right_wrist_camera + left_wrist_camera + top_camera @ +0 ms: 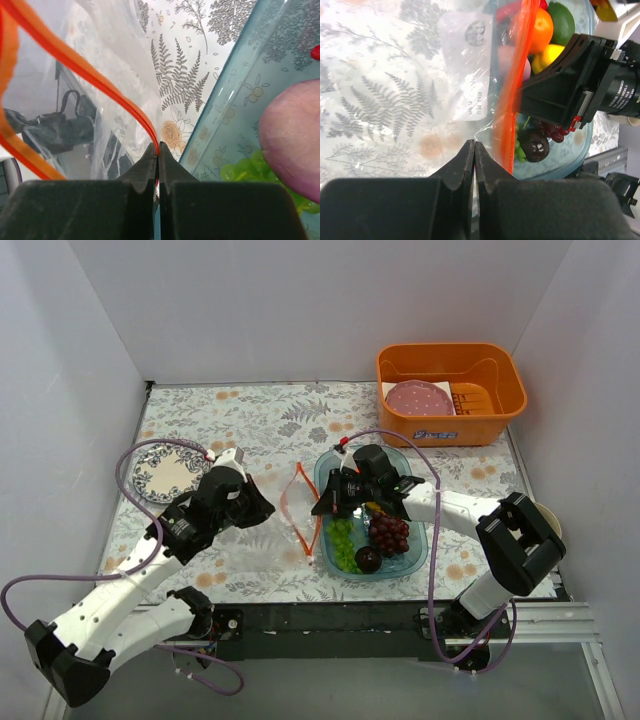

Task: Place the food in the zip-top bag and seal the zipper
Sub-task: Open the zipper of the food storage bag at the center of the board.

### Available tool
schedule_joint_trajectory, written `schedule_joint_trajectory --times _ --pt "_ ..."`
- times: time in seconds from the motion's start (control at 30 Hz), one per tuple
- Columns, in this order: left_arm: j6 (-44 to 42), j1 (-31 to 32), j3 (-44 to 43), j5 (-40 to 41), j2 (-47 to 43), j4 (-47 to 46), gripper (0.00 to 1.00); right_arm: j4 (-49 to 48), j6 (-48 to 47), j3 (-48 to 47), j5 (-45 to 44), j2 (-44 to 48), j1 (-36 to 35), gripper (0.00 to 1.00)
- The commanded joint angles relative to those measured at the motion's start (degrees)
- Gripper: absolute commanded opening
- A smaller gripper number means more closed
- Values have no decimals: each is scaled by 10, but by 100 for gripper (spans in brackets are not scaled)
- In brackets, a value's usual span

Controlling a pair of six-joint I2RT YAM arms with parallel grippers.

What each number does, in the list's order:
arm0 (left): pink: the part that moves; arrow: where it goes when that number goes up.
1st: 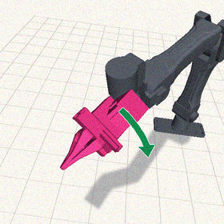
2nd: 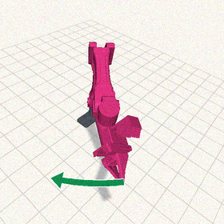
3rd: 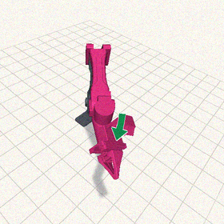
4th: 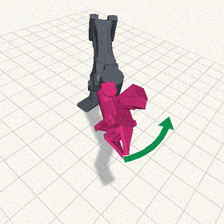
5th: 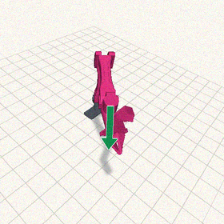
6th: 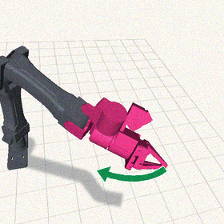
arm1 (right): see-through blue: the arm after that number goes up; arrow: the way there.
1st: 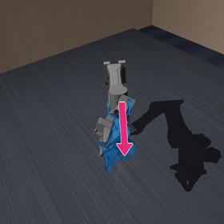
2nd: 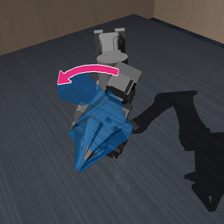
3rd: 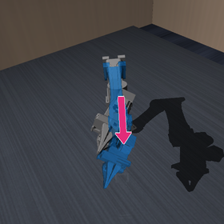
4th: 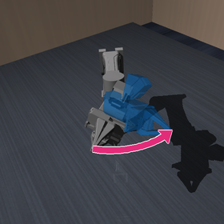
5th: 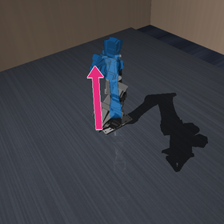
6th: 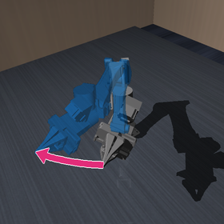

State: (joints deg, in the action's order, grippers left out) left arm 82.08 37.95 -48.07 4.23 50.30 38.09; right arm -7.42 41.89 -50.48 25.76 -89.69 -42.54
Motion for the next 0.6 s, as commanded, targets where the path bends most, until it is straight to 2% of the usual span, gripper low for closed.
schedule_joint_trajectory --times 0.0,0.03,0.07,0.1,0.17,0.23,0.3,0.33,0.37,0.47,0.57 --pt "17 -2 -30 82 -23 44 0 -7 18 -34 -41 -7 -5 1" --pt "19 -2 -33 81 -21 45 4 -7 21 -35 -43 -7 -7 1" --pt "16 -2 -34 76 -18 39 16 -8 23 -35 -45 -6 -9 1" --pt "11 -3 -35 68 -10 21 20 -8 23 -37 -46 -6 -10 1" --pt "-11 -2 -37 11 1 -10 18 -4 25 -40 -49 -6 -14 1" --pt "-25 -2 -44 -38 25 -41 38 -1 26 -41 -55 -7 -16 1" --pt "-33 -2 -56 -71 49 -65 48 0 29 -39 -56 -9 -16 1" --pt "-38 -2 -60 -81 57 -71 60 0 30 -40 -57 -11 -16 1" --pt "-39 -2 -64 -101 68 -76 67 0 30 -40 -57 -10 -16 1" --pt "-36 5 -71 -111 100 -87 75 -1 33 -40 -62 -9 -16 1" --pt "-39 21 -76 -89 118 -87 77 -3 34 -38 -65 -5 -17 1"
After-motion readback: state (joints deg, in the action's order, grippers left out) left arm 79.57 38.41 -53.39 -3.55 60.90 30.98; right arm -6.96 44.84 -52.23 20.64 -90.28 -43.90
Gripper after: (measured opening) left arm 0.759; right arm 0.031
